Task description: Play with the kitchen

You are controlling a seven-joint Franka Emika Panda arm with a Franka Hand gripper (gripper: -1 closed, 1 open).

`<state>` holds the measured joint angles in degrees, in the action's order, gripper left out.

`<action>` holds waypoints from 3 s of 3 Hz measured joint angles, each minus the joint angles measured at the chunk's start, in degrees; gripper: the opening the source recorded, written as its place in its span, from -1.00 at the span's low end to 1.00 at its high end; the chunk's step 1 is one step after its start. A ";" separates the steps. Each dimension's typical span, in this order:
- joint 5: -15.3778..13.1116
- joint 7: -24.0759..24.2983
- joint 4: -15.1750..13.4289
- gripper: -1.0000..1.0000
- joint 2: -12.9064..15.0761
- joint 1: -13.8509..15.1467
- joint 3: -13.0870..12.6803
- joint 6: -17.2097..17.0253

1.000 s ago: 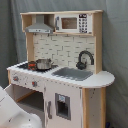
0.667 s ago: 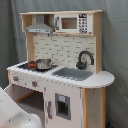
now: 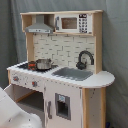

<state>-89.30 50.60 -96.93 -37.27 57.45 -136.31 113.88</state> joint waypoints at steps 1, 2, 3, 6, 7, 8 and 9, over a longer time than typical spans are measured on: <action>3.30 5.37 -0.15 1.00 -0.43 0.28 -0.45 1.51; 7.19 9.83 -0.21 1.00 -1.23 0.46 -0.60 2.43; 12.10 14.34 -0.52 1.00 -1.97 0.66 -0.61 2.56; 24.62 26.24 -5.70 1.00 -0.06 1.00 -0.50 2.22; 28.44 29.46 -8.97 1.00 1.70 0.79 -0.68 2.30; 33.18 31.62 -11.28 1.00 1.83 0.86 -0.84 2.84; 34.66 34.47 -15.31 1.00 4.51 1.08 0.26 2.54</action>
<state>-54.65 85.07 -112.24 -32.76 58.53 -136.05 116.42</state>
